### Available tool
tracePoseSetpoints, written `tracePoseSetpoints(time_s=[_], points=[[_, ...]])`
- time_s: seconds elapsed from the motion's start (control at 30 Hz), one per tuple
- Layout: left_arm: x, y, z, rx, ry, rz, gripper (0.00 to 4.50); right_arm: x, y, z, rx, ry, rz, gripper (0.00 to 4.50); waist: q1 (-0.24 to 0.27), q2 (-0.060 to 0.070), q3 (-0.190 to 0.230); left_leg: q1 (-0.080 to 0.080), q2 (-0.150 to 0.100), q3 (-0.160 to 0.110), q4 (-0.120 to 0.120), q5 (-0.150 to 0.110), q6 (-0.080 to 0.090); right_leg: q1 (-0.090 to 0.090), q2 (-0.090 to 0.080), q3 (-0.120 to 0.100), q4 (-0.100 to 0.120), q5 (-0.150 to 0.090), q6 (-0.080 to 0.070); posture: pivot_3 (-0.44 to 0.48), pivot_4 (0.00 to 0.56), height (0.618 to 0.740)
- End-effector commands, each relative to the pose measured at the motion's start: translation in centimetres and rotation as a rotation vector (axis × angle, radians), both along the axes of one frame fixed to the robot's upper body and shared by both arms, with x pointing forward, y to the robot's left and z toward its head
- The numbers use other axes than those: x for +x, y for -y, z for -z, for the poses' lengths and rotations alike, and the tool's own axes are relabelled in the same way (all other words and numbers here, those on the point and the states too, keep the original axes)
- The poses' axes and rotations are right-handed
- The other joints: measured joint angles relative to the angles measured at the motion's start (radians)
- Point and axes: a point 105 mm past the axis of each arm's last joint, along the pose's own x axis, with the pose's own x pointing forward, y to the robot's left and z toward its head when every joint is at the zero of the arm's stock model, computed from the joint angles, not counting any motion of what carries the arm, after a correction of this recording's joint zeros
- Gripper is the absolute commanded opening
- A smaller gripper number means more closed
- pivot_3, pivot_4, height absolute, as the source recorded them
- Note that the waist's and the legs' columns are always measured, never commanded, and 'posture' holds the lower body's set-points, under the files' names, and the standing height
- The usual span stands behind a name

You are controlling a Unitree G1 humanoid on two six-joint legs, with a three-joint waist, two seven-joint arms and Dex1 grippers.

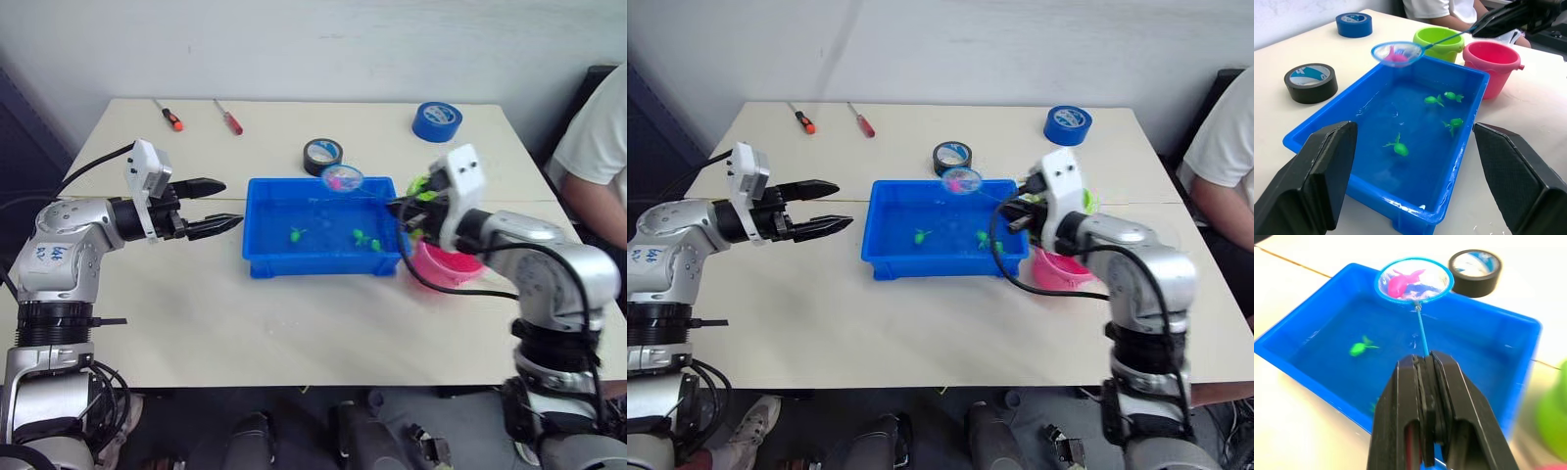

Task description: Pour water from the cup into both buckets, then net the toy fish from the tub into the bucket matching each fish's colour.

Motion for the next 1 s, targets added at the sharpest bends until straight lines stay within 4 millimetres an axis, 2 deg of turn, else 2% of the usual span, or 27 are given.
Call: tracePoseSetpoints(time_s=[0.03, 0.13, 0.27, 0.47, 0.57, 0.8, 1.0], points=[[0.0, 0.3, -1.3, 0.004, 0.054, 0.000, 4.12, -1.6, 3.0, -1.7, -0.018, 0.054, 0.060, 0.00, 0.003, 0.000, 0.000, 0.000, 0.000, 0.000, 0.000, 0.000, 0.000, 0.000, 0.000, 0.000, -0.001, 0.000, 0.000, 0.000, 0.150, 0.734], [0.4, 0.3, -0.9, -0.001, 0.038, -0.013, 4.12, -3.3, 6.1, -1.5, -0.016, 0.030, 0.133, 0.00, 0.004, 0.000, 0.000, 0.000, 0.000, -0.001, 0.000, 0.000, 0.000, 0.002, 0.000, 0.000, -0.002, 0.000, 0.000, 0.000, 0.150, 0.734], [0.8, 0.4, -0.9, -0.011, 0.027, -0.019, 4.12, -4.9, 8.3, -1.5, 0.002, 0.017, 0.194, 0.00, -0.002, 0.000, 0.000, 0.000, 0.000, 0.000, 0.000, 0.000, 0.000, 0.002, 0.001, 0.001, -0.002, 0.000, 0.001, 0.000, 0.150, 0.734], [1.7, 0.4, -0.5, 0.001, 0.005, -0.026, 4.12, -6.7, 10.1, -1.3, -0.036, 0.020, 0.257, 0.00, 0.001, 0.000, 0.000, 0.001, 0.000, 0.000, 0.000, 0.000, 0.001, 0.002, 0.002, 0.002, -0.002, 0.001, 0.001, 0.000, 0.150, 0.734], [2.2, 0.6, -0.3, 0.007, -0.008, -0.026, 4.12, -7.8, 11.1, -0.6, -0.128, 0.006, 0.284, 0.00, 0.005, 0.000, 0.000, 0.000, 0.000, 0.000, 0.000, 0.000, 0.001, 0.002, 0.002, 0.002, -0.003, 0.001, 0.002, 0.000, 0.150, 0.734], [3.1, 0.6, 0.2, 0.012, -0.027, -0.044, 4.12, -9.1, 11.5, 0.3, -0.408, 0.051, 0.252, 0.00, 0.010, 0.000, 0.000, 0.001, 0.000, 0.001, 0.001, 0.000, 0.001, 0.003, 0.003, 0.003, -0.005, 0.002, 0.003, 0.000, 0.150, 0.734], [3.7, 1.5, 0.0, 0.018, -0.036, -0.016, 4.12, -9.9, 10.5, 1.7, -0.739, 0.132, 0.143, 0.00, 0.023, 0.000, 0.000, 0.000, 0.000, 0.001, 0.001, 0.000, 0.001, 0.003, 0.006, 0.003, -0.006, 0.002, 0.004, 0.000, 0.150, 0.734]])
